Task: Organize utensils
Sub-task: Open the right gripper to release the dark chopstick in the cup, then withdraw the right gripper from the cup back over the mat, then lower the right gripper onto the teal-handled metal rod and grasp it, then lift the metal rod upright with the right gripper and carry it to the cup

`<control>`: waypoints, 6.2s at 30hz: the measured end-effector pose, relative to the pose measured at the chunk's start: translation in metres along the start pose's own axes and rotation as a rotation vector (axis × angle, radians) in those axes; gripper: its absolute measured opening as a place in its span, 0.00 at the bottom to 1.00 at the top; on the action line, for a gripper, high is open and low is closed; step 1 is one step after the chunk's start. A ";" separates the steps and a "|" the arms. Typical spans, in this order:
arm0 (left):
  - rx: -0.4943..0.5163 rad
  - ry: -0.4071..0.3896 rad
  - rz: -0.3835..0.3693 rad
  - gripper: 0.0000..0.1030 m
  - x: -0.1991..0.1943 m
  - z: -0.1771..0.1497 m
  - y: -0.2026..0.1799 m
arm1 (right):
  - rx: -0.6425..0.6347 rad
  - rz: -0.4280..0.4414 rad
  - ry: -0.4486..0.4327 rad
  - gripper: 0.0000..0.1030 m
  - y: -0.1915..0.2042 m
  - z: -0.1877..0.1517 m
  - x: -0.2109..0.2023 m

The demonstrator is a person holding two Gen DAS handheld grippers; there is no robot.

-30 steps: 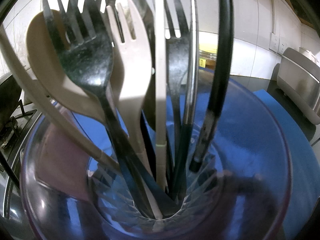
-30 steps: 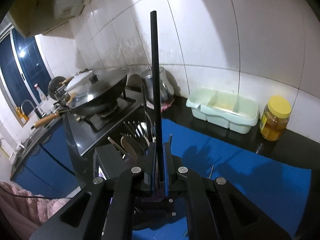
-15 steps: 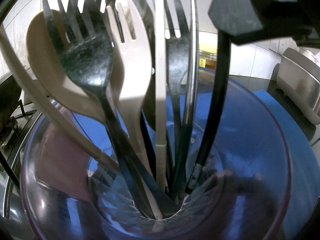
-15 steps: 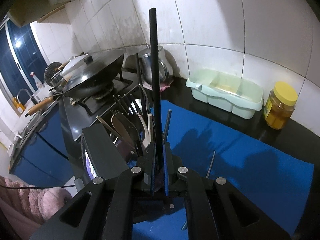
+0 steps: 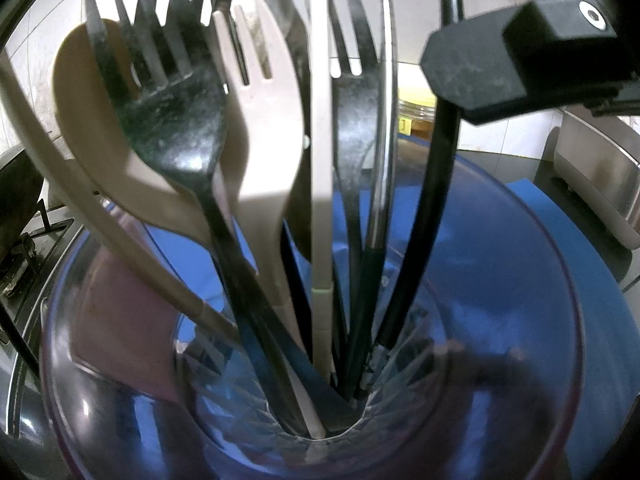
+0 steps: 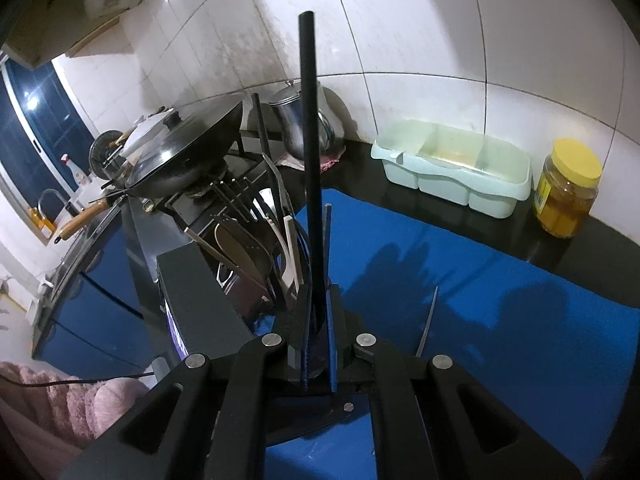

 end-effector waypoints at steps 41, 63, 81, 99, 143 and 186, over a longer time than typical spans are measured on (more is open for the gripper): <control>0.000 0.000 0.000 0.77 0.001 0.000 -0.001 | 0.228 -0.086 -0.046 0.25 -0.078 -0.021 -0.008; -0.001 0.003 0.001 0.77 0.001 0.000 0.000 | 0.237 -0.123 0.190 0.25 -0.088 -0.065 0.070; 0.001 0.004 0.002 0.77 0.001 0.000 -0.001 | 0.208 -0.180 0.275 0.24 -0.096 -0.072 0.093; 0.000 0.004 0.002 0.77 0.002 0.000 0.000 | 0.139 -0.283 0.350 0.09 -0.102 -0.085 0.087; 0.006 0.005 0.025 0.77 0.004 0.003 -0.011 | 0.240 0.075 0.270 0.08 -0.115 -0.065 0.072; 0.001 0.005 0.007 0.77 -0.001 0.003 -0.011 | 0.096 -0.051 -0.279 0.08 -0.045 -0.010 -0.081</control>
Point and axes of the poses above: each gripper's, at about its wrist camera, not at the fingertips, and x roughly the way its jaws point, y to its left, z to its top, the point moved 10 cm from there along x, roughly the way its jaws point, and after that the axes turned 12 degrees about y, right-handed, at the moved point
